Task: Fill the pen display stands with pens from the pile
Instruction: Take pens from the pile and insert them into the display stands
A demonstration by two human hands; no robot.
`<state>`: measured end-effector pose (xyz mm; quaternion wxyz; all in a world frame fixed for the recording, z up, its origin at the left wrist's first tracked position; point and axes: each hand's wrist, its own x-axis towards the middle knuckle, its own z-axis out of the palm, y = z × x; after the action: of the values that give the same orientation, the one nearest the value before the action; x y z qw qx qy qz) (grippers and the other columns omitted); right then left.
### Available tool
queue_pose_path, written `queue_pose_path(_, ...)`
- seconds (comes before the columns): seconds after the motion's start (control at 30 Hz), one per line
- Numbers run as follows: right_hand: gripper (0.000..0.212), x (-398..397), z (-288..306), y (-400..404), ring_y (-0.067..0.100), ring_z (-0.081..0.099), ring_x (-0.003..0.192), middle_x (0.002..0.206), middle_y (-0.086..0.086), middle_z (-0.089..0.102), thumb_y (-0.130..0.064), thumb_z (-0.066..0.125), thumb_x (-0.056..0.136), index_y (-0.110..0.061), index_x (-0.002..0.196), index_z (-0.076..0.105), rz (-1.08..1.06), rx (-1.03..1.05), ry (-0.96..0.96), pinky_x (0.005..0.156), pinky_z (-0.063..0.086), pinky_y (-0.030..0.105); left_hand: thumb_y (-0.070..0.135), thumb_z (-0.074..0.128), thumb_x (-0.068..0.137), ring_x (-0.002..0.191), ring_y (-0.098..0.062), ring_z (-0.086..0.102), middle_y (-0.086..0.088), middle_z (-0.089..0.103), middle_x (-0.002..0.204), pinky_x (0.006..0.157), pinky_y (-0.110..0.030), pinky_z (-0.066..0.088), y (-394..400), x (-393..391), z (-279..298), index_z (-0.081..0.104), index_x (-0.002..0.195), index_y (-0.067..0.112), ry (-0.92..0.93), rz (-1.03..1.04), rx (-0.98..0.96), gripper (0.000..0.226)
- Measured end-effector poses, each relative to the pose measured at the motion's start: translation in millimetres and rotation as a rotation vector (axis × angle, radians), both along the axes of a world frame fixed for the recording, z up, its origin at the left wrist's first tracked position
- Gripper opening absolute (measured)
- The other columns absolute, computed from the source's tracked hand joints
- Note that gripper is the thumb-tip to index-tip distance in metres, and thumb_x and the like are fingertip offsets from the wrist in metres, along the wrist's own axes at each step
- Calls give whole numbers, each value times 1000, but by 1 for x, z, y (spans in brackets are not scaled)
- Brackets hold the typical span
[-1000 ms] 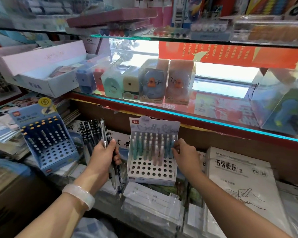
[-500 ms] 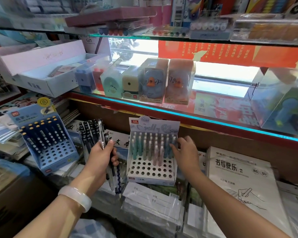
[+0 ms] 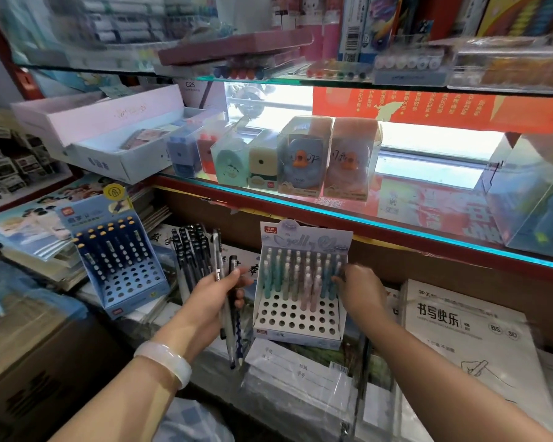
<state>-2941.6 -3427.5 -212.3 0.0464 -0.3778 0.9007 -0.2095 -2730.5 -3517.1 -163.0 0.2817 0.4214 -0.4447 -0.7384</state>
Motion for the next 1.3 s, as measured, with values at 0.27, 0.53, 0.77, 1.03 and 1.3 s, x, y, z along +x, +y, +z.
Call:
queue_pose_path(0.27, 11, 31, 30, 6, 9, 56, 82, 92, -7, 57, -23, 59, 91, -18, 101, 57, 6, -435, -195, 69, 47, 21, 10, 46, 95, 66, -14, 55, -5, 56, 73, 67, -28, 48, -4, 13, -1, 63, 110, 6, 33, -40, 16, 22)
queue_pose_path(0.53, 26, 96, 71, -41, 2, 54, 65, 76, -7, 62, -34, 55, 93, -16, 106, 68, 411, -313, -655, 59, 43, 15, 15, 49, 96, 64, -12, 49, -2, 51, 70, 62, -24, 42, -12, 9, 11, 61, 102, 4, -200, -140, -350, 17)
queue_pose_path(0.77, 17, 125, 73, -75, 7, 57, 64, 76, 0, 65, -25, 59, 91, -11, 95, 68, 422, -349, -806, 55, 48, 11, 11, 47, 96, 61, -12, 43, 1, 47, 64, 58, -24, 37, -39, 39, 21, 59, 86, 20, -300, -239, -491, 18)
queue_pose_path(1.03, 9, 131, 80, -108, 14, 69, 72, 83, 7, 68, -18, 50, 96, -12, 97, 56, 420, -479, -728, 68, 59, 28, 20, 44, 98, 88, -12, 59, 1, 62, 96, 73, -28, 52, -62, 73, 9, 56, 108, 23, -245, -54, -333, 16)
queue_pose_path(1.3, 11, 122, 56, -131, 19, 66, 80, 88, 6, 67, -26, 43, 98, -16, 103, 47, 437, -339, -221, 72, 57, 37, 36, 39, 98, 37, -9, 31, 4, 34, 50, 36, -20, 25, -78, 106, -16, 52, 90, 13, -324, 182, -189, 27)
